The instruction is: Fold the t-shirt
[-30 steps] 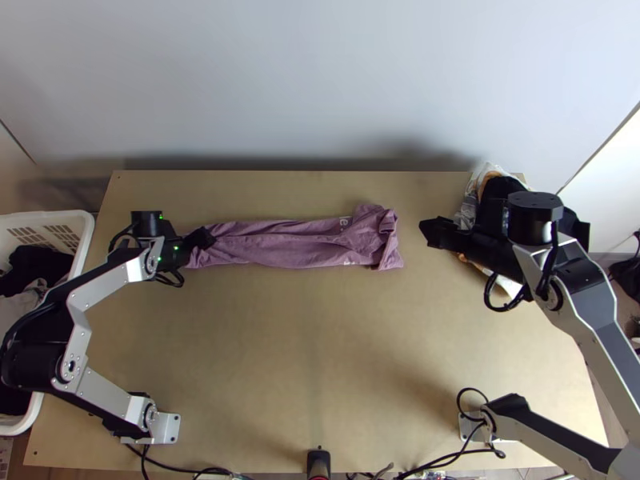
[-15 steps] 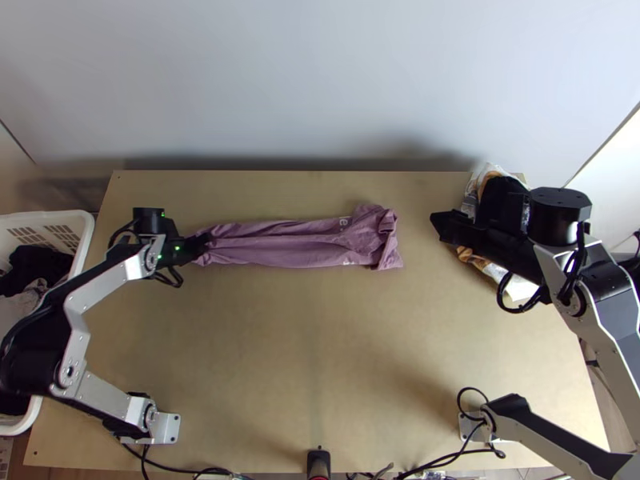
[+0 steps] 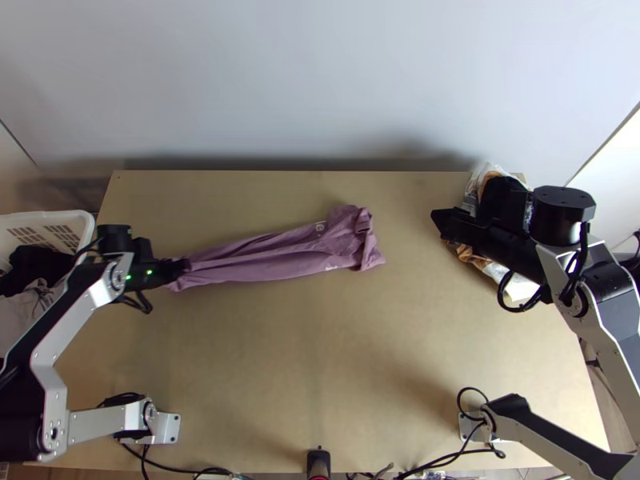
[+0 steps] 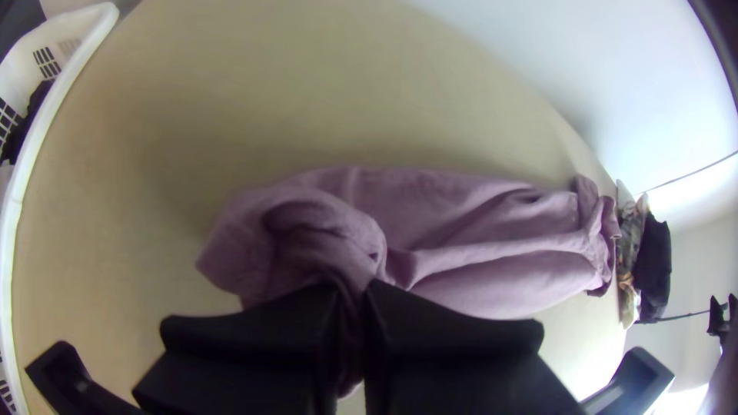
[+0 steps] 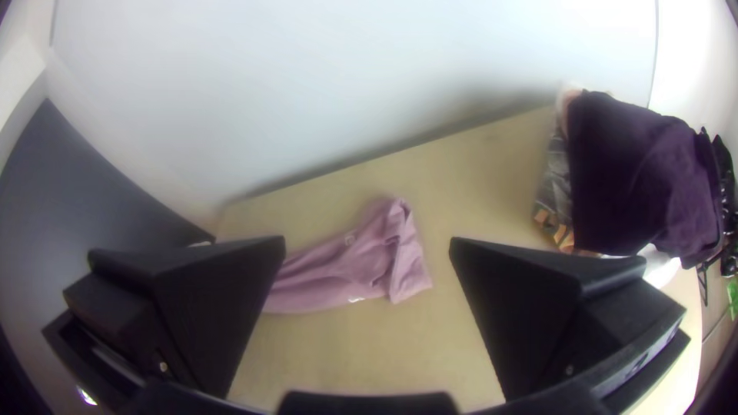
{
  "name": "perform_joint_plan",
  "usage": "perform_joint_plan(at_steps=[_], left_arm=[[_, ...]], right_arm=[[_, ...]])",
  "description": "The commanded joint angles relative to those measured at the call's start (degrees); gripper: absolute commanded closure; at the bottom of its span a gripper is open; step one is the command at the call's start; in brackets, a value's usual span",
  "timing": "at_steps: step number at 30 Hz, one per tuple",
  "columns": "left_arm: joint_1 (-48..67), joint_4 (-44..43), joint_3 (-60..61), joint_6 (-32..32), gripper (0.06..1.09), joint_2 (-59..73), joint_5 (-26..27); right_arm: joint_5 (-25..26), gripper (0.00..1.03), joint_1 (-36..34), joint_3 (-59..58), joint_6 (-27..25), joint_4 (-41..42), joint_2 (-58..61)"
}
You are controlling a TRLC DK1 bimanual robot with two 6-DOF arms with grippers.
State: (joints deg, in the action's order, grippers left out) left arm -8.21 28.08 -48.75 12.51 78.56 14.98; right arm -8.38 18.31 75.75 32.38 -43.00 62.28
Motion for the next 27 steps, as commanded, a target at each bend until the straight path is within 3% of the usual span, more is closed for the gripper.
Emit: perform_joint_plan(at_steps=[1, 6, 16, 27], left_arm=[[-5.3, 6.2, 1.8, -8.0, 1.05, -6.3, 0.0], [-3.9, 6.1, 0.6, -9.2, 1.05, -6.0, 0.0], [10.1, 9.2, -12.8, -3.5, 1.05, 0.4, -2.1], [23.1, 8.8, -17.3, 0.2, 1.05, 6.0, -5.3]], right_arm=[[0.0, 0.04, -0.1, -0.3, -0.1, 0.1, -0.3], [0.0, 0.04, -0.2, -1.3, -0.1, 0.4, -0.3], [0.0, 0.04, -0.2, -2.0, -0.1, 0.9, -0.2], [0.0, 0.04, 0.2, -4.4, -0.2, 1.0, -0.4]])
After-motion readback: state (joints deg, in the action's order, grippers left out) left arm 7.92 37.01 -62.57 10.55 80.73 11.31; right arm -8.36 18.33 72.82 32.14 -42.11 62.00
